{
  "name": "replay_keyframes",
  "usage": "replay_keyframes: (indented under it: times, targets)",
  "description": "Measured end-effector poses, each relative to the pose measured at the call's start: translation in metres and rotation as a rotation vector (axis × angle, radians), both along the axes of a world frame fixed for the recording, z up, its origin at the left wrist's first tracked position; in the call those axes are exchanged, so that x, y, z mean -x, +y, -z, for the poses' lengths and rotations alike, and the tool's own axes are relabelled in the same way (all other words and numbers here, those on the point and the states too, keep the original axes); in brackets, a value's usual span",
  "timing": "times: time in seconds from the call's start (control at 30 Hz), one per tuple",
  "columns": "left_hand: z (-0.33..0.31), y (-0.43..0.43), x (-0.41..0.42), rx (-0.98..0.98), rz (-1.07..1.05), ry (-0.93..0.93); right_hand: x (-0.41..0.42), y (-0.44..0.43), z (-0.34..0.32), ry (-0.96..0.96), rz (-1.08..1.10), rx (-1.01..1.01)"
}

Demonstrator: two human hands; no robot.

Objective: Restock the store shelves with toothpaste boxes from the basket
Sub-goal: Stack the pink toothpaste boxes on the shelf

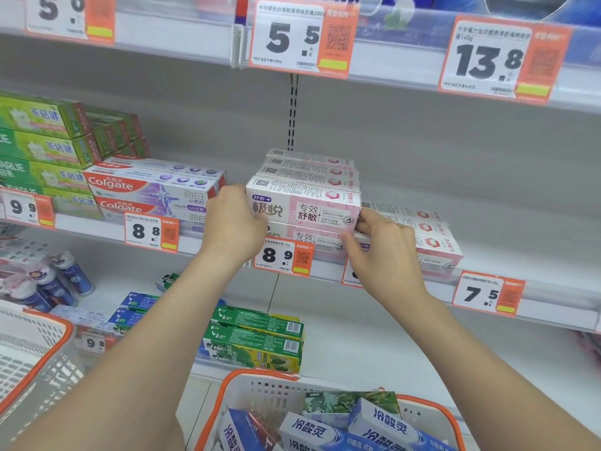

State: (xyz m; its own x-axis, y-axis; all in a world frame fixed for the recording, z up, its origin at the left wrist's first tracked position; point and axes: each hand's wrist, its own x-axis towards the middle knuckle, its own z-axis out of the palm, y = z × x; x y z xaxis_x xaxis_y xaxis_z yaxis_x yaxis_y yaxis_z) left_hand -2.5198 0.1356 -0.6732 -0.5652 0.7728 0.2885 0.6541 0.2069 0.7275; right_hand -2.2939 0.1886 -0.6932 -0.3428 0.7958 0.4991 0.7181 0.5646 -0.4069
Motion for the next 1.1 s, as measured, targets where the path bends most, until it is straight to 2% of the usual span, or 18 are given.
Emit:
replay_keyframes:
  times: [0.47, 0.53, 0.67, 0.8, 0.93, 1.1]
  targets:
    - [-0.006, -0.006, -0.002, 0.057, 0.025, 0.036, 0.000, -0.005, -0.005, -0.008, 0.010, 0.034]
    - [-0.014, -0.009, -0.006, 0.061, 0.024, 0.017, 0.000, -0.010, -0.010, 0.049, 0.031, 0.034]
    - [-0.034, -0.010, -0.012, -0.057, 0.022, -0.039, 0.001, -0.014, -0.031, 0.221, 0.128, 0.049]
    - [-0.050, 0.000, -0.004, -0.101, 0.104, -0.089, 0.010, 0.012, -0.057, 0.278, 0.063, 0.201]
    - [-0.051, 0.010, -0.001, -0.046, 0.188, -0.115, 0.030, 0.049, -0.087, 0.165, -0.026, 0.289]
    - [-0.043, 0.018, 0.001, 0.007, 0.231, 0.030, 0.057, 0.086, -0.112, -0.177, -0.155, 0.456]
